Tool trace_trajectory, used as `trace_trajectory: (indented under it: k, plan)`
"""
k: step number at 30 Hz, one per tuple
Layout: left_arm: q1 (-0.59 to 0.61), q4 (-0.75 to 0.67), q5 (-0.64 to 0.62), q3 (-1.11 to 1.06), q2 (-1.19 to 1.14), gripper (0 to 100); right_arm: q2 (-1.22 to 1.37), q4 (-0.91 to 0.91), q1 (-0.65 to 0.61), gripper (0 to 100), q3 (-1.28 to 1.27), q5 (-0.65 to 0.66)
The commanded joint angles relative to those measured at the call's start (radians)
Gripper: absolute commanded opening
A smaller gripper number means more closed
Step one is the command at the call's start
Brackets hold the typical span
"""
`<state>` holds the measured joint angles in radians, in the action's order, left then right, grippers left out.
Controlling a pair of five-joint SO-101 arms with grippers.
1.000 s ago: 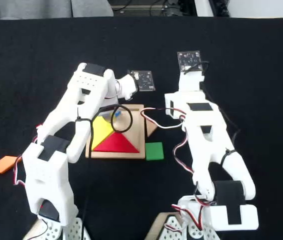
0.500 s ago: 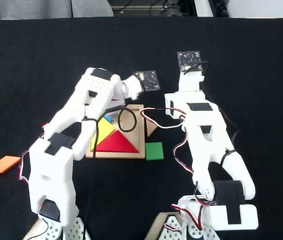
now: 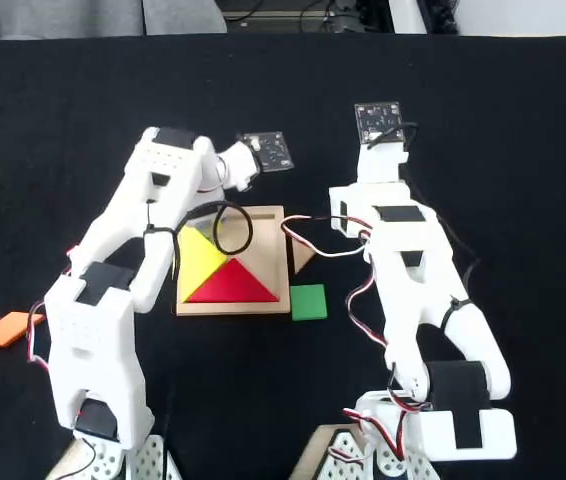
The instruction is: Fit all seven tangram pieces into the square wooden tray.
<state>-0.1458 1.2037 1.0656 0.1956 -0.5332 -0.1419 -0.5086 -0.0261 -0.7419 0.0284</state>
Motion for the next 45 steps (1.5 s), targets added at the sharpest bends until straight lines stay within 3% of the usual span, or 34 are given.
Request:
trace_trajectory:
  k: [1, 4, 7, 12, 20, 31, 40, 45]
  plan:
    - [-0.036, 0.063, 0.003, 0.124, 0.086, 20, -0.044, 0.020, 0.006, 1.1, 0.018, -0.003]
    - [-0.044, 0.138, -0.015, 0.191, 0.100, 20, -0.047, 0.020, 0.006, 1.1, 0.018, -0.003]
    - [-0.067, 0.210, -0.124, 0.229, 0.104, 20, -0.048, 0.018, 0.006, 1.1, 0.016, -0.003]
    - [-0.125, 0.149, -0.275, 0.088, 0.086, 20, -0.048, 0.018, 0.006, 1.1, 0.013, -0.003]
    - [-0.163, 0.034, -0.275, -0.091, 0.104, 17, -0.047, 0.018, 0.008, 1.1, 0.013, -0.003]
    - [-0.159, 0.072, -0.195, -0.142, 0.112, 17, -0.044, 0.018, 0.008, 1.1, 0.016, -0.003]
    - [-0.153, 0.072, -0.233, -0.039, 0.361, 17, -0.048, 0.018, 0.008, 1.1, 0.015, -0.003]
    - [-0.041, 0.164, -0.336, 0.010, 0.585, 17, -0.050, 0.012, 0.008, 1.1, 0.013, -0.003]
